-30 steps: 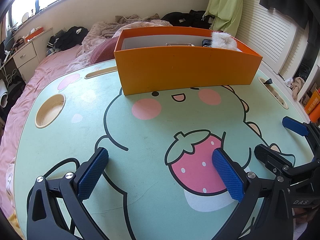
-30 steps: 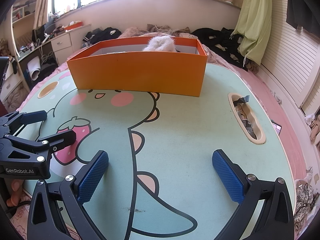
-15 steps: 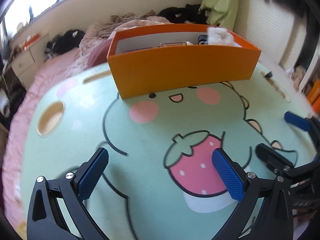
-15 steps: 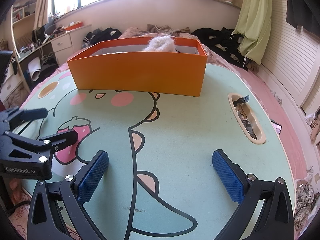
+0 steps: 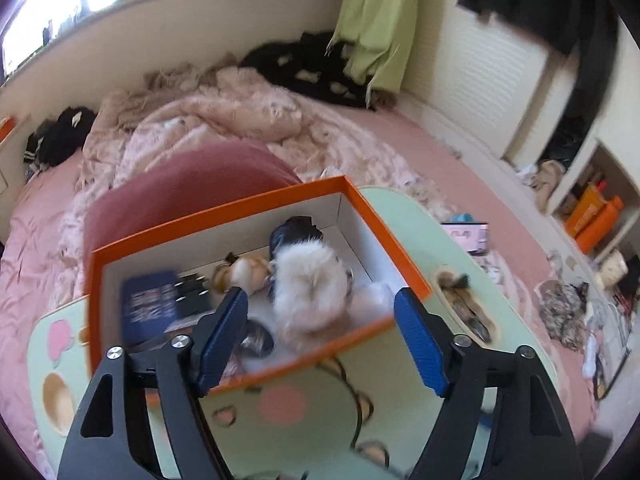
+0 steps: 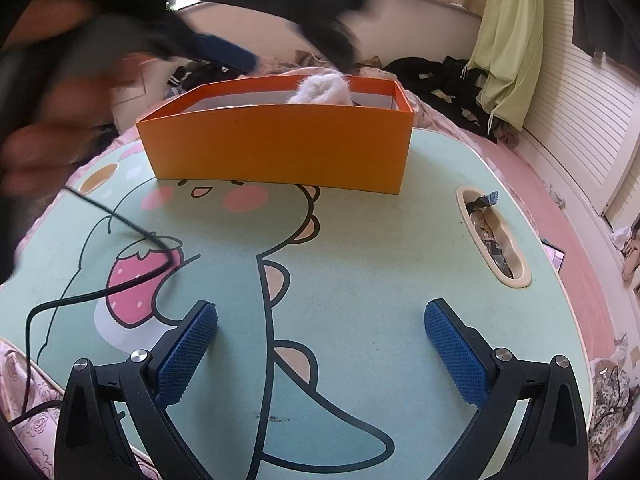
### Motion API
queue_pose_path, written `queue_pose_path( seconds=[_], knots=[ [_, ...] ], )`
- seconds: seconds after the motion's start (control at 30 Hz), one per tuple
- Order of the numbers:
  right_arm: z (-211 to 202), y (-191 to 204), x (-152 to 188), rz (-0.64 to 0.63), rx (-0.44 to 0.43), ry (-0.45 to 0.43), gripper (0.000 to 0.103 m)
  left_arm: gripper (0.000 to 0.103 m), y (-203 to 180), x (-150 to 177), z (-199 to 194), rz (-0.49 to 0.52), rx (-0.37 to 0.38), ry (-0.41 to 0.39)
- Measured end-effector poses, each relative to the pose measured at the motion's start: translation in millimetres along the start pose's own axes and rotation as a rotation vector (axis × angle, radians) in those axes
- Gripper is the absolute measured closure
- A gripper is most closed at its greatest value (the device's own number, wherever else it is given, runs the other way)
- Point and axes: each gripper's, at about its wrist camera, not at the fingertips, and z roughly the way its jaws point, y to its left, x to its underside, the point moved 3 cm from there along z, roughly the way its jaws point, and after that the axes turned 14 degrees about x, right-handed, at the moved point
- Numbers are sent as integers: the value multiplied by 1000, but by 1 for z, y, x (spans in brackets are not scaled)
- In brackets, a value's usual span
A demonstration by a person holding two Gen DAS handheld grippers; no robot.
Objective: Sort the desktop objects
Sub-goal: 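Reach into the orange box and grasp the white fluffy pompom with the left gripper, then lift the pompom out and set it on the desk with the left gripper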
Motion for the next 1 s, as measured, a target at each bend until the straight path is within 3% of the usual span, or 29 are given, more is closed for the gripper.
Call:
queue_pose_path(
  seconds=[0.03,0.07,0.1,0.23,0.4,0.5,0.6,0.67,0.77,0.83,0.9,1.0],
  knots=[
    [1,0,1,0,0,0,0,43,2,-2,9,-3,-11,15],
    [0,0,0,0,-1,0,0,61,5,-2,15,-6,-22,27],
    [0,0,0,1,-2,0,0,70,9,0,23,-12,-41,41],
    [2,0,0,-1,-4,-3,0,70,12,10,11,-45,41,-11],
    [2,4,-1,-1,-1,-1,0,70,3,38,-68,-23,109,-159],
    [3,6,-2,0,-1,0,0,70,10,71,-88,-5,63,-143],
    [4,4,0,-1,0,-1,0,69,22,106,-74,-9,14,-82],
    [4,6,0,-2,2,-1,0,69,29,119,-61,-37,33,-66],
    [5,5,0,-2,-2,-1,0,64,44,131,-49,-134,23,-82],
    [5,5,0,-1,-6,-3,0,55,50,134,-60,-169,40,-133],
    [3,7,-1,-1,-5,-3,0,16,53,138,-77,-171,23,-176],
    [3,4,0,0,-5,-3,0,13,46,161,-82,-82,-51,-112]
  ],
)
